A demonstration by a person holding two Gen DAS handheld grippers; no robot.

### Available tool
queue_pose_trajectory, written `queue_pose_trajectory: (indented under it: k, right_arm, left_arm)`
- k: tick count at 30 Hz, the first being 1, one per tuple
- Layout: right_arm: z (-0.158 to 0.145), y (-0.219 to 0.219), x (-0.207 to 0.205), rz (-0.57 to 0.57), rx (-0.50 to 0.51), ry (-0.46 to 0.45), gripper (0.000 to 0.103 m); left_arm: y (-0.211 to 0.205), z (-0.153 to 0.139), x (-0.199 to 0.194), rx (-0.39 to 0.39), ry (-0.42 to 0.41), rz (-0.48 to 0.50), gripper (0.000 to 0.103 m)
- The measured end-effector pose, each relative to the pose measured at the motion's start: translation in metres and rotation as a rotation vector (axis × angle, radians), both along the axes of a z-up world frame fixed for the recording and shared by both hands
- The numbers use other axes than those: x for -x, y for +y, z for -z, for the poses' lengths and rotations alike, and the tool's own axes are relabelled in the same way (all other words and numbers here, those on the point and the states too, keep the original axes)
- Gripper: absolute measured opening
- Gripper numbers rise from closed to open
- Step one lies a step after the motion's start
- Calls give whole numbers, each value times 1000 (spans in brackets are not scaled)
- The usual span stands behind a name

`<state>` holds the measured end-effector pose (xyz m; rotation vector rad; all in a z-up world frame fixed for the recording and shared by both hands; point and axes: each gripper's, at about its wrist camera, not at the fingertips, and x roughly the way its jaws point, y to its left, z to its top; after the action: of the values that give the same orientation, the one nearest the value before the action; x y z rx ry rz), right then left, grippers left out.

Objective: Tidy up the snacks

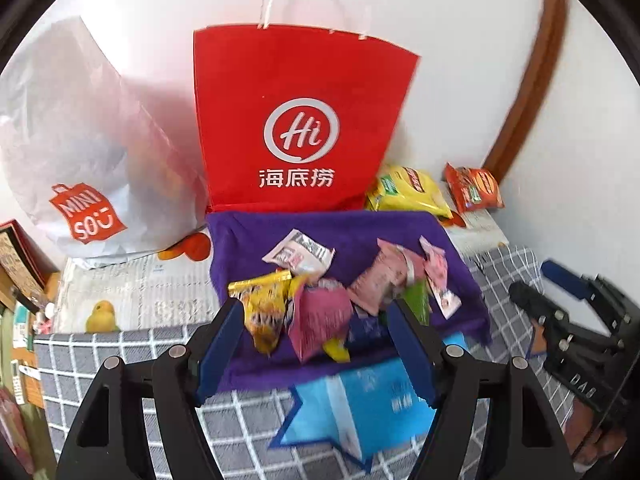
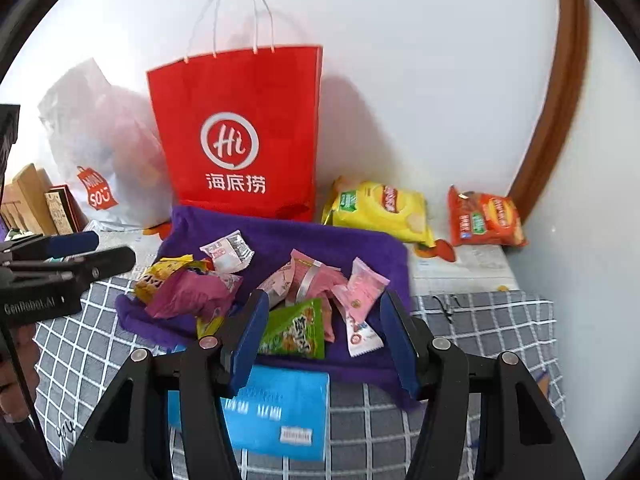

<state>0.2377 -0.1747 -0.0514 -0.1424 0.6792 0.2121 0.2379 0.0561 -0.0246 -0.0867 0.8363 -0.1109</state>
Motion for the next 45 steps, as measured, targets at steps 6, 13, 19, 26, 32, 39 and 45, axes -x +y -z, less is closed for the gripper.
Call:
queue_pose_trajectory:
  k: [6,13,19,26,32,39,45]
  right_arm:
    - [0,0,43,-12,2,-32,65]
    - [9,-18,90,18,-32,-18,65]
    - [11,-35,128,51,-74,-29,78]
    - [3,-50,163,48,-113,-61,87]
    - [0,-60,177,57,-121,-76,92]
    - [-1,-67,188,65,-123,-76,94]
    - [-1,-71,191,67,-132,-73,94]
  left_arm:
    - [-7,-6,55,-18,-46,-23,78]
    - [-26,-3,111,-41,-82,-52,84]
    - [-33,0,149,-14,-112,-78,86]
    - [-48,-9,184,-48,-163,-86,89]
    - [-57,-17,201,-56,-196,-90,96]
    - [-67,-21,211,-71,-207,-85,96]
    - [-72,-24,214,-84,-215,-84,96]
